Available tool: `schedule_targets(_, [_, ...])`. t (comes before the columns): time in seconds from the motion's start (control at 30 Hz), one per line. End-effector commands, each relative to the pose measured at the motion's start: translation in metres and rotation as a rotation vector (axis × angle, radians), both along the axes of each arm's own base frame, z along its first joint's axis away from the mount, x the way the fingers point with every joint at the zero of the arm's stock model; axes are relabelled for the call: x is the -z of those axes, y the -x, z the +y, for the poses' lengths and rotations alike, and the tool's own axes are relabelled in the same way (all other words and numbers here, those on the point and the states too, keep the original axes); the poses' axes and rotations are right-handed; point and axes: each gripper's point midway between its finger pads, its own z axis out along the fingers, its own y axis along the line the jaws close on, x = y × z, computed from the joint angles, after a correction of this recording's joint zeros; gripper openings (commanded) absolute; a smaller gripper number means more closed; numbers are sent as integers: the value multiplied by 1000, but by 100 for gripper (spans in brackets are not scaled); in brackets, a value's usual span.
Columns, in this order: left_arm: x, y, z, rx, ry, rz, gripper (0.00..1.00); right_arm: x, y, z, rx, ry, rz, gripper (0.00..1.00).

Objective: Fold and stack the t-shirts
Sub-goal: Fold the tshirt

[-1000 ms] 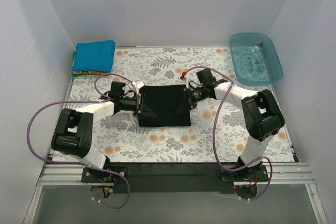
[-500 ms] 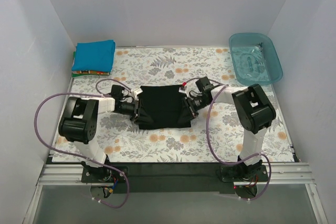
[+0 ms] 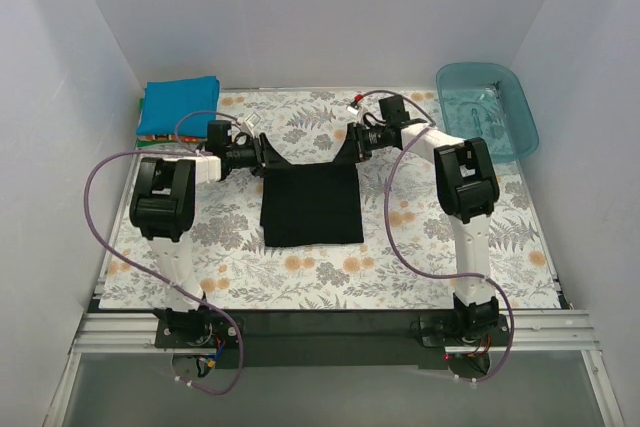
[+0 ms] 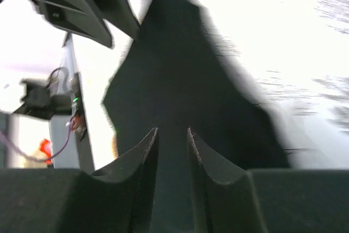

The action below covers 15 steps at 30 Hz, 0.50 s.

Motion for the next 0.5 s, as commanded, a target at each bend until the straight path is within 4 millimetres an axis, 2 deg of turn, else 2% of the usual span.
schedule_targets(0.0, [11, -43, 17, -128, 8, 20, 32, 16, -35, 1, 73, 6, 10, 34])
schedule_targets(0.03, [20, -48, 22, -147, 4, 40, 32, 33, -41, -1, 95, 20, 42, 34])
schedule_targets(0.07, [36, -54, 25, -160, -4, 71, 32, 39, -49, -3, 118, 25, 46, 33])
schedule_targets(0.13, [48, -61, 33, -185, -9, 100, 32, 58, -60, -11, 160, 24, 67, 33])
schedule_targets(0.17, [60, -62, 34, -185, -11, 125, 32, 63, -61, -12, 171, 26, 83, 33])
schedule_targets(0.27, [67, -69, 42, -201, -20, 131, 32, 70, -68, -20, 193, 38, 74, 33])
schedule_targets(0.3, [61, -75, 45, -205, -25, 111, 33, 65, -72, -23, 199, 33, 62, 33])
schedule_targets(0.37, [41, -80, 48, -191, -13, 56, 39, 43, -81, -28, 213, 21, 9, 40])
schedule_targets(0.4, [11, -81, 49, -185, -13, -7, 42, 30, -83, -30, 213, 13, -24, 45])
schedule_targets(0.43, [-1, -78, 51, -172, -25, -55, 45, 2, -84, -32, 214, -4, -80, 55])
schedule_targets(0.47, [-20, -73, 50, -158, -24, -95, 50, -13, -82, -33, 211, -11, -110, 59])
